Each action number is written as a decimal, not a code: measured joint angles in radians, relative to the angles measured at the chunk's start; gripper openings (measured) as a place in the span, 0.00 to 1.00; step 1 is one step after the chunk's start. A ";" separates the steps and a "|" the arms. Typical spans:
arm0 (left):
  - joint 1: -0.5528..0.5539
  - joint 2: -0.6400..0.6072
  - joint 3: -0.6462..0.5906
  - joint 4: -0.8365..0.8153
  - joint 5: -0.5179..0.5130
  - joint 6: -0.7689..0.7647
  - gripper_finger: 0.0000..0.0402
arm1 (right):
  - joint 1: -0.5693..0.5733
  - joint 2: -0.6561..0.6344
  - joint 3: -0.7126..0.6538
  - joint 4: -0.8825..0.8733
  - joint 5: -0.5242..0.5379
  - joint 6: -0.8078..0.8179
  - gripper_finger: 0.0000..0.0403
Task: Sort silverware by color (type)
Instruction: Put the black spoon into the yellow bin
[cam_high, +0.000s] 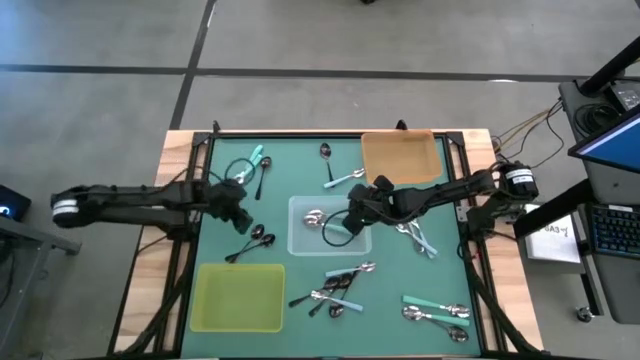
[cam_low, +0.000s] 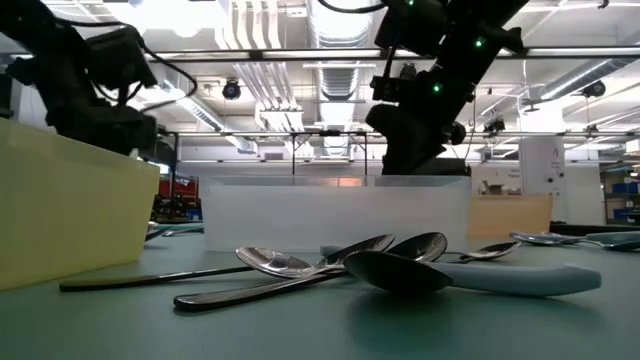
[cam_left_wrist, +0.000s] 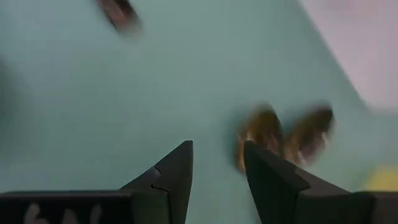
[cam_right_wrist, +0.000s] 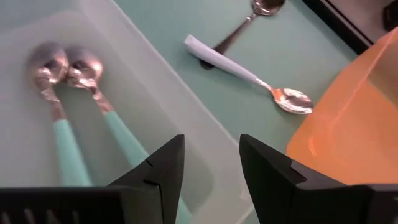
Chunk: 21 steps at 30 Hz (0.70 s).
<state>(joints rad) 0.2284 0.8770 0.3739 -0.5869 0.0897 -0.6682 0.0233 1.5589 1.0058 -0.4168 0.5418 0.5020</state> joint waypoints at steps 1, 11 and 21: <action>-0.020 0.017 -0.001 0.002 0.029 -0.015 0.32 | -0.005 0.000 0.000 -0.003 0.000 -0.012 0.36; -0.238 0.156 0.056 -0.016 0.047 -0.082 0.32 | -0.025 0.000 0.000 0.000 0.000 -0.075 0.36; -0.276 0.338 0.098 -0.023 0.005 -0.073 0.32 | -0.027 0.000 0.000 0.002 0.000 -0.102 0.36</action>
<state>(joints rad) -0.0475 1.2148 0.4720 -0.6100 0.0949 -0.7414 -0.0036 1.5585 1.0058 -0.4147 0.5423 0.3998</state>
